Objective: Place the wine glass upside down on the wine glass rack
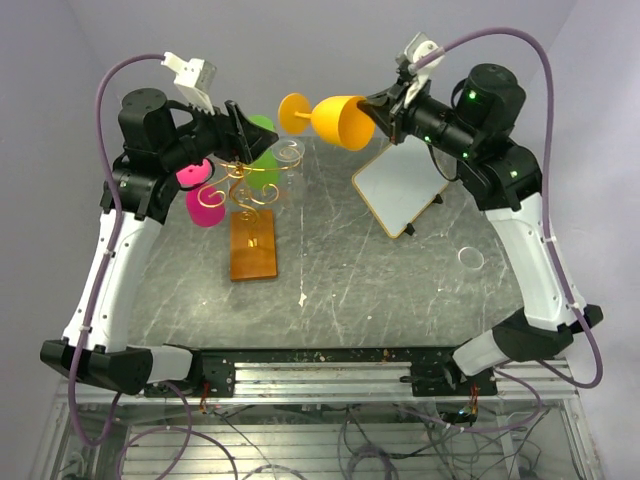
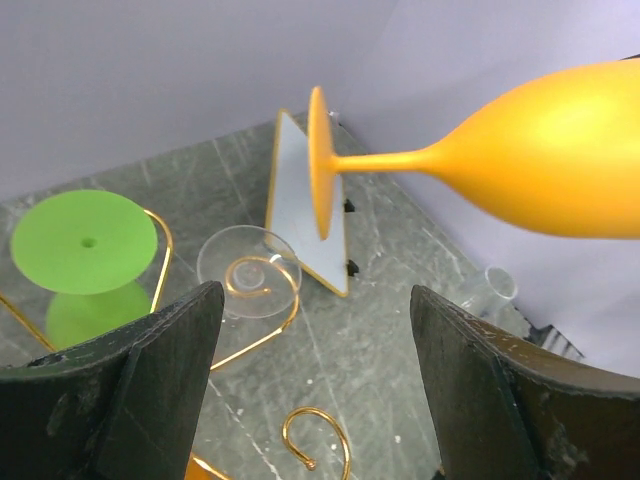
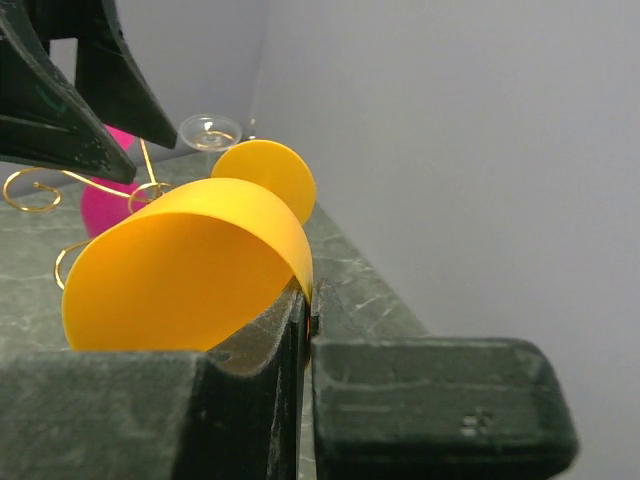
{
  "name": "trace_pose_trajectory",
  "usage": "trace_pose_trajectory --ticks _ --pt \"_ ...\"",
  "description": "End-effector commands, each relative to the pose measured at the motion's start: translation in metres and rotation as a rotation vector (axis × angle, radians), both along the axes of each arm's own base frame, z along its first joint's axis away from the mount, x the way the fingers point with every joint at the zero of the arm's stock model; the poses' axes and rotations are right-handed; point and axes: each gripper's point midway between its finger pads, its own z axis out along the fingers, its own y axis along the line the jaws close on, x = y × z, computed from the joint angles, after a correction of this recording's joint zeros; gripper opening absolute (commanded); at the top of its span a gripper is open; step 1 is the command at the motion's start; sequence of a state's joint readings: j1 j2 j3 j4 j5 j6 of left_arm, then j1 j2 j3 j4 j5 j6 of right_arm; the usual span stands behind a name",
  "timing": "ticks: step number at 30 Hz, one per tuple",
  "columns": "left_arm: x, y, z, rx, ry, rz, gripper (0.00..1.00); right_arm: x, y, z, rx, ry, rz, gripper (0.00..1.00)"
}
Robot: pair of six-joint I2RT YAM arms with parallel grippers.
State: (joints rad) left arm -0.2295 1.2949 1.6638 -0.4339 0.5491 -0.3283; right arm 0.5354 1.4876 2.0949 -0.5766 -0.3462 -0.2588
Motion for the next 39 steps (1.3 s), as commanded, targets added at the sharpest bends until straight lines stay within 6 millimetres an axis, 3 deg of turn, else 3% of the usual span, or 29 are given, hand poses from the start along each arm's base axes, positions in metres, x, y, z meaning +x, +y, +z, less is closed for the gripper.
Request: trace_pose_trajectory --ticks 1,5,16,27,37,39 --pt "-0.003 -0.01 0.008 -0.081 0.018 -0.068 0.85 -0.012 0.019 0.01 0.055 0.02 0.1 0.0" --pt "0.005 -0.011 0.001 -0.068 0.036 -0.06 0.8 -0.014 0.031 0.001 0.041 0.039 0.141 0.0" --pt "0.012 -0.015 -0.005 -0.077 0.07 -0.073 0.43 -0.019 0.038 -0.005 0.024 0.043 0.166 0.0" --pt "0.011 -0.014 -0.009 -0.06 0.07 -0.068 0.47 -0.015 0.033 -0.011 0.002 0.032 0.132 0.0" --pt "0.008 -0.016 -0.005 -0.061 0.052 -0.091 0.08 -0.019 0.033 -0.013 -0.005 0.032 0.152 0.0" --pt "0.006 -0.016 -0.002 -0.059 0.039 -0.092 0.07 -0.022 0.034 -0.015 -0.021 0.027 0.167 0.0"
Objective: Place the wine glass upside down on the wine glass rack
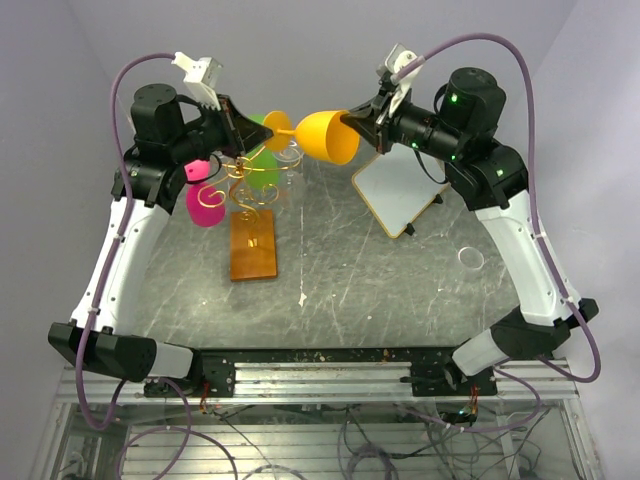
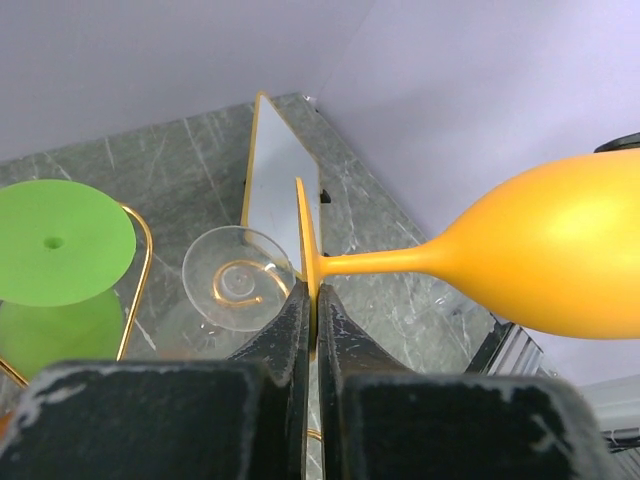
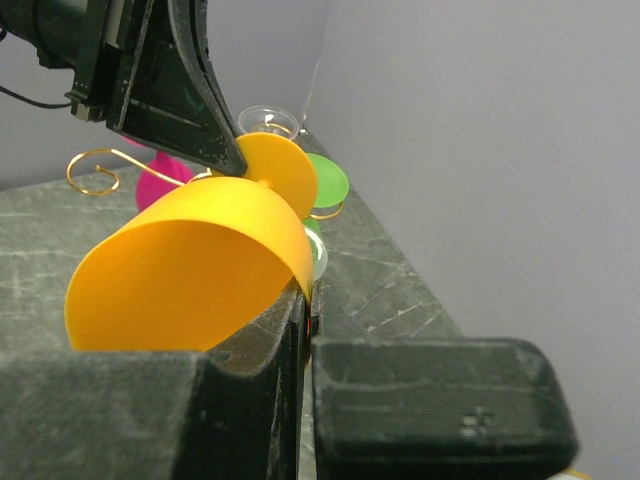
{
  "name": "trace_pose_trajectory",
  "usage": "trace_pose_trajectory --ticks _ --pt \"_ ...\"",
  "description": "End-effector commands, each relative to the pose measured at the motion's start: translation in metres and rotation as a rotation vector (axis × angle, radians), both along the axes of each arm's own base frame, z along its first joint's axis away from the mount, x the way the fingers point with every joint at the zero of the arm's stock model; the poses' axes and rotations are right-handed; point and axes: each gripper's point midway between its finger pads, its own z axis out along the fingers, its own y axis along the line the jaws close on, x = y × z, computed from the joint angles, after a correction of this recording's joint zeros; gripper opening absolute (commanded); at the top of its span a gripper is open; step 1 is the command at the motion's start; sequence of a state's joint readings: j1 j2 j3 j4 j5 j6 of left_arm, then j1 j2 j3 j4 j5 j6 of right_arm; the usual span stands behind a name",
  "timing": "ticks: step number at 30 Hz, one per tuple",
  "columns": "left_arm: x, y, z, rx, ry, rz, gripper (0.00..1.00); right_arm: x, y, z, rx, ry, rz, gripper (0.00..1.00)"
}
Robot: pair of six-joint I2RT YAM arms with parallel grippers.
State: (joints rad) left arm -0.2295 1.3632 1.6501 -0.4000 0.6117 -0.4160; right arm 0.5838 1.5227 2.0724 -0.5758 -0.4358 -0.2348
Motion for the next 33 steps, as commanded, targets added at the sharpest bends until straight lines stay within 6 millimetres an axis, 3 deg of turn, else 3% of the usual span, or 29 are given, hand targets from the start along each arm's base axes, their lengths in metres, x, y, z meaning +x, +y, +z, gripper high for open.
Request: trace_pose_trajectory --ticks 1,7,12,13,16,26,29,33 --pt "-0.009 0.0 0.021 -0.007 -0.083 -0.03 0.07 -0.012 -0.002 0.007 -0.008 -0.044 0.034 0.01" --pt "-0.008 0.011 0.03 0.016 -0.118 0.038 0.07 -0.011 -0.008 -0.006 -0.047 -0.048 0.009 0.28" --pt "-0.009 0.02 0.038 0.048 -0.158 0.085 0.07 -0.016 -0.014 -0.013 -0.077 -0.053 0.003 0.57" --pt "-0.009 0.022 0.04 0.058 -0.169 0.094 0.07 -0.018 -0.016 -0.013 -0.082 -0.057 0.004 0.68" --pt "-0.011 0.027 0.044 0.092 -0.2 0.111 0.07 -0.024 -0.023 -0.012 -0.097 -0.071 0.008 0.8" --pt "-0.015 0.043 0.053 0.183 -0.274 0.174 0.07 -0.04 -0.047 -0.02 -0.125 -0.072 0.032 0.86" --pt "-0.022 0.047 0.056 0.23 -0.313 0.166 0.07 -0.045 -0.049 -0.024 -0.128 -0.063 0.048 0.86" --pt "-0.039 0.052 0.061 0.333 -0.405 0.127 0.07 -0.037 -0.065 -0.029 -0.122 -0.045 0.009 0.86"
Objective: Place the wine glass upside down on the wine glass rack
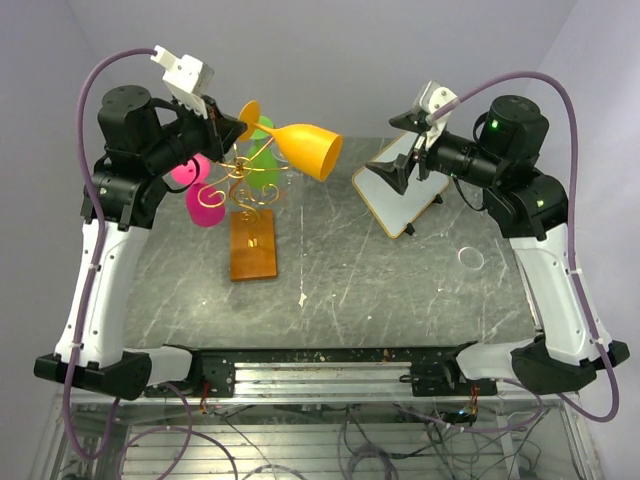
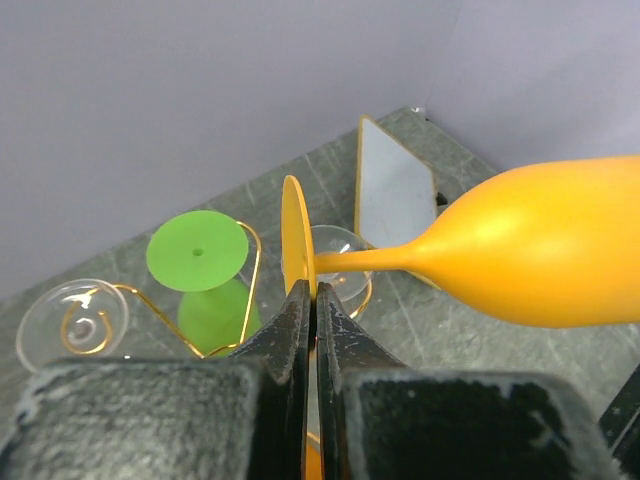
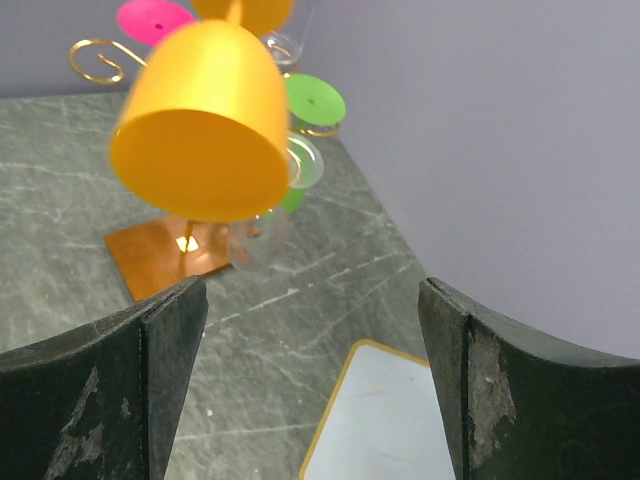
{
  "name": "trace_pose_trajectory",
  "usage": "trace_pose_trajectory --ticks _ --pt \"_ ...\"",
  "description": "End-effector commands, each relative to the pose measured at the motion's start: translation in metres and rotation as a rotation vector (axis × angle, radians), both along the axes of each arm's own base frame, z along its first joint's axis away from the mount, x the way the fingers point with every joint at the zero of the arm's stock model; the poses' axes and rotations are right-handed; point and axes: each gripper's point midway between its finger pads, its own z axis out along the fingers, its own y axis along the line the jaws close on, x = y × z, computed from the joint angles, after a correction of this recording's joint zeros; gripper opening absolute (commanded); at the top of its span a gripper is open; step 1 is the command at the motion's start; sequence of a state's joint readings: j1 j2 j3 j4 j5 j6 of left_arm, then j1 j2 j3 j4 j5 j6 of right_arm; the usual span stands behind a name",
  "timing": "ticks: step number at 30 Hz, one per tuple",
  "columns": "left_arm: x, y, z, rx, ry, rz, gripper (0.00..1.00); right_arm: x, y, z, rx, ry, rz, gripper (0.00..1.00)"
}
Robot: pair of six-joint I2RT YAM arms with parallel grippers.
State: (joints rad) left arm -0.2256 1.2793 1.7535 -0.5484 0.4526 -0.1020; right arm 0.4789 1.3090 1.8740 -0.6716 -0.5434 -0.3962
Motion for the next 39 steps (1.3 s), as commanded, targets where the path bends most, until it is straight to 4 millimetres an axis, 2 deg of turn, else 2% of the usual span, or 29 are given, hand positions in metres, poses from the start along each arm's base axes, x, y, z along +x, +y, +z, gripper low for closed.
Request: trace_pose_trajectory --ticks 1,6,10,12,14,20,23,39 --pt "-0.027 0.013 0.024 0.159 -0.168 -0.024 0.07 0.001 -0.011 -0.008 -0.003 0.023 -0.006 0.86" --pt "-0.049 0.021 0.013 0.372 -0.239 -0.077 0.07 0.007 -0.018 -0.009 0.006 0.035 -0.021 0.86" --pt "-0.071 0.02 -0.009 0.528 -0.262 -0.188 0.07 0.009 -0.021 -0.011 0.013 0.043 -0.023 0.86" --pt "-0.086 0.018 -0.024 0.568 -0.244 -0.259 0.07 0.009 -0.022 -0.012 0.016 0.045 -0.022 0.86" --pt "-0.092 0.019 -0.032 0.596 -0.243 -0.281 0.07 0.01 -0.024 -0.013 0.02 0.05 -0.026 0.86" --pt "-0.087 0.049 -0.053 0.793 -0.278 -0.197 0.07 0.009 -0.027 -0.014 0.024 0.051 -0.028 0.86" --pt "-0.082 0.059 -0.057 0.87 -0.283 -0.169 0.07 0.01 -0.029 -0.016 0.024 0.057 -0.032 0.86" --pt "-0.067 0.056 -0.066 0.986 -0.319 -0.213 0.07 0.012 -0.035 -0.019 0.03 0.068 -0.035 0.87"
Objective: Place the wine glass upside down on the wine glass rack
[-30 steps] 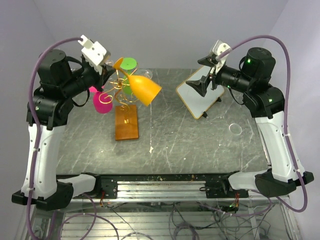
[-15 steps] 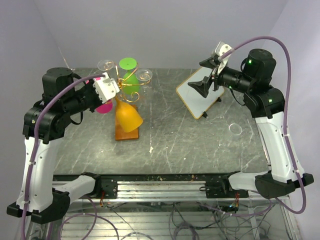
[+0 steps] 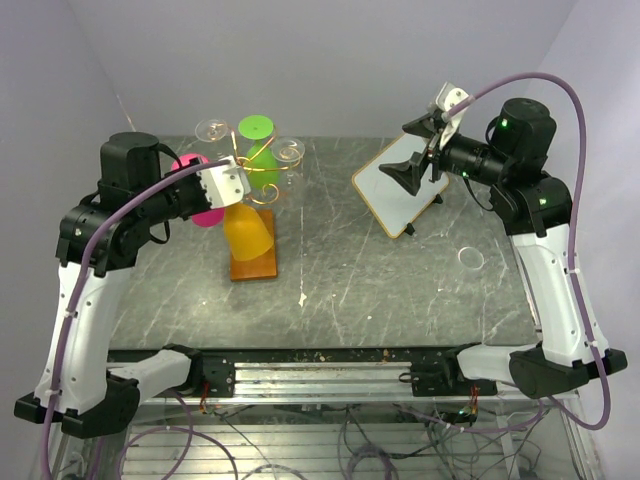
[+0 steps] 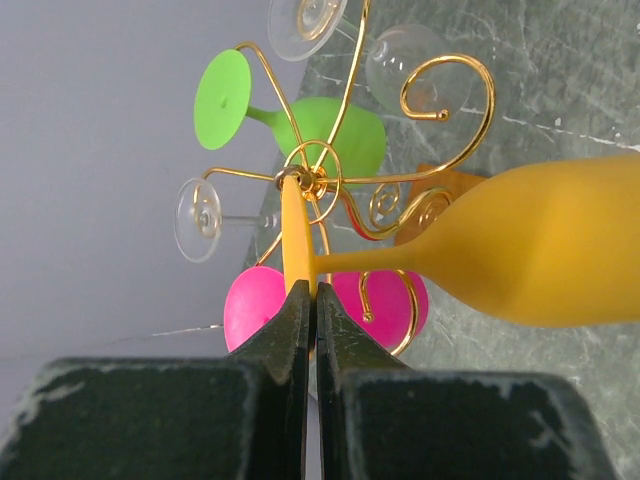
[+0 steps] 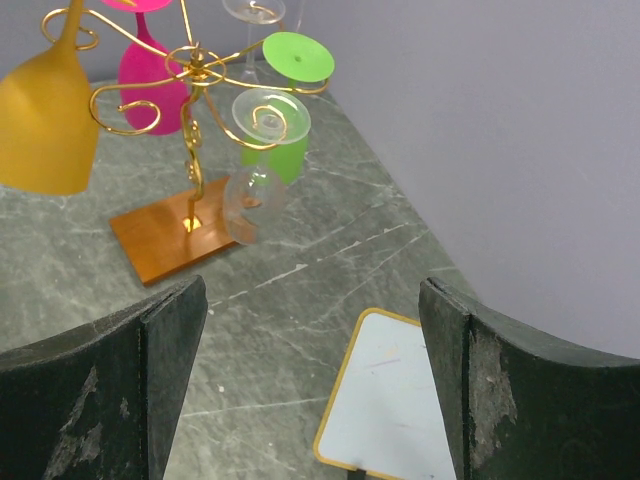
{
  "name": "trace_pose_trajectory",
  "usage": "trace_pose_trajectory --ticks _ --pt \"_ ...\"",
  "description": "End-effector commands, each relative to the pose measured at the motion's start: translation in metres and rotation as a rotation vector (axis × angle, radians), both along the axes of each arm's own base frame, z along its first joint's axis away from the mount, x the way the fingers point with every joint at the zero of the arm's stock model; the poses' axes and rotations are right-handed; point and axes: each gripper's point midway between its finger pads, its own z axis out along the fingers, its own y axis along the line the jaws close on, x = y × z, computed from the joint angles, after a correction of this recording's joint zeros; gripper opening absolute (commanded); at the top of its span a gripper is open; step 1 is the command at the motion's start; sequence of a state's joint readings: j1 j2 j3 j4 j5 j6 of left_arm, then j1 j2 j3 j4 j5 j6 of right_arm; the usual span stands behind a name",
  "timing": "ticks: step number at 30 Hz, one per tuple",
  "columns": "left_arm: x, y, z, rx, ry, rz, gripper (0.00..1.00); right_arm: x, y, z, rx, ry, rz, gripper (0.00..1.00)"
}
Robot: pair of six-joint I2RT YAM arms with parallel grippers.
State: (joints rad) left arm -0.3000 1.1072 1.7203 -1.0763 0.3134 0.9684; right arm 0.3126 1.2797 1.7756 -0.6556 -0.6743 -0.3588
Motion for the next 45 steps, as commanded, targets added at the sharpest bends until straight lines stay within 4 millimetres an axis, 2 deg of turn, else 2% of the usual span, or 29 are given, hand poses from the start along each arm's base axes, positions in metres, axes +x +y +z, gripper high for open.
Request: trace_pose_trajectory --ticks 1,8,21,33,45 --pt "0.003 0.0 -0.001 0.048 -0.019 -0.013 0.07 -0.005 -0.003 0.005 0.013 -0.017 0.004 0.87" --pt "0.008 -0.004 -0.005 0.056 -0.02 -0.025 0.07 -0.005 -0.004 0.005 0.014 -0.016 0.003 0.87" --pt "0.022 0.0 -0.01 0.106 -0.031 0.009 0.07 -0.006 -0.005 0.004 0.012 -0.018 -0.002 0.87" --pt "0.028 0.01 -0.008 0.137 -0.052 0.065 0.07 -0.004 -0.004 0.003 0.013 -0.01 0.002 0.87" --pt "0.03 0.009 -0.015 0.155 -0.039 0.063 0.07 -0.004 -0.004 -0.001 0.008 0.0 0.002 0.88"
